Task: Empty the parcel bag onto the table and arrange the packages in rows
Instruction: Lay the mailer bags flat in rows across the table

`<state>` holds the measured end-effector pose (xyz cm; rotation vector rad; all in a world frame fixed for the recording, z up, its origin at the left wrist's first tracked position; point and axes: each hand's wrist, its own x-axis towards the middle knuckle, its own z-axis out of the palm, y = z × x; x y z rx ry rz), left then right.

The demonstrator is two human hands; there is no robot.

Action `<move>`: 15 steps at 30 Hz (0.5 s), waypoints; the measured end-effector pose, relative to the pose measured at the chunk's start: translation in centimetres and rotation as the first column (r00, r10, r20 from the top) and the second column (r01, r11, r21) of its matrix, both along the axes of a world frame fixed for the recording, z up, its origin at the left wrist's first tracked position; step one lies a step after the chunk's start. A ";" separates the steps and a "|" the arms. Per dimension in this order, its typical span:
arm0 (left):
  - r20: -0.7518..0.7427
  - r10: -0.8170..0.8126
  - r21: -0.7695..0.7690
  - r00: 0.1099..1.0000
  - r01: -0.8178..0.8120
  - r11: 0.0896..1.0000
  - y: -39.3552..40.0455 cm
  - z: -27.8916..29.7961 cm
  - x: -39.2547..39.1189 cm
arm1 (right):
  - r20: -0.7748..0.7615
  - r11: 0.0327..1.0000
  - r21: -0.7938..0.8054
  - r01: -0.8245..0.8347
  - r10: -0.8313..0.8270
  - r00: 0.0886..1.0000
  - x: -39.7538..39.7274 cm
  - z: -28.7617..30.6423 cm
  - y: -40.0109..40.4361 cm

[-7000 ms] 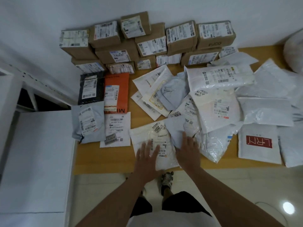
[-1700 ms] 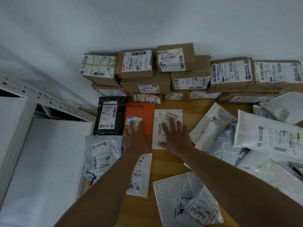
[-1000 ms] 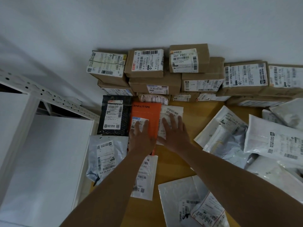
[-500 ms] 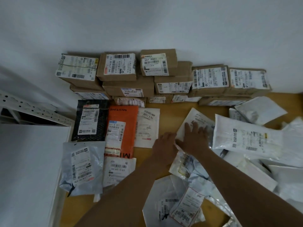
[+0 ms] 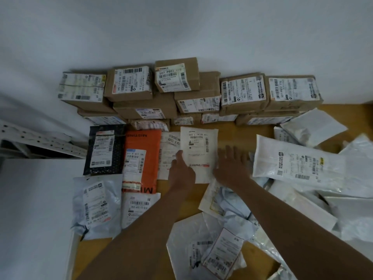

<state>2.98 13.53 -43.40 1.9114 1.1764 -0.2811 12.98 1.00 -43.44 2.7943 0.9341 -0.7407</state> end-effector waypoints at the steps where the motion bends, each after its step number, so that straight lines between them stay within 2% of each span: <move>1: -0.015 -0.016 0.019 1.000 0.016 1.000 0.1 0.0 -0.2 | -0.013 0.999 0.029 -0.036 0.036 0.999 -0.2 0.0 0.5; 3: -0.059 -0.071 0.142 0.996 0.079 0.987 0.4 -0.2 -0.8 | -0.070 0.993 0.052 -0.104 0.108 0.992 -0.6 -0.4 1.4; 6: -0.084 -0.120 0.299 0.989 0.139 0.944 0.6 -1.0 -2.0 | 0.008 0.976 0.104 -0.192 0.192 0.981 -1.3 -1.0 2.4; 10: -0.066 -0.154 0.277 0.986 0.167 0.946 0.9 -1.9 -3.1 | -0.099 0.987 0.009 -0.164 0.164 0.982 -1.5 -1.8 2.4; 15: 0.000 -0.114 0.206 0.994 0.111 0.972 1.2 -1.4 -3.2 | -0.067 0.977 0.053 -0.207 0.211 0.975 -1.4 -2.2 2.7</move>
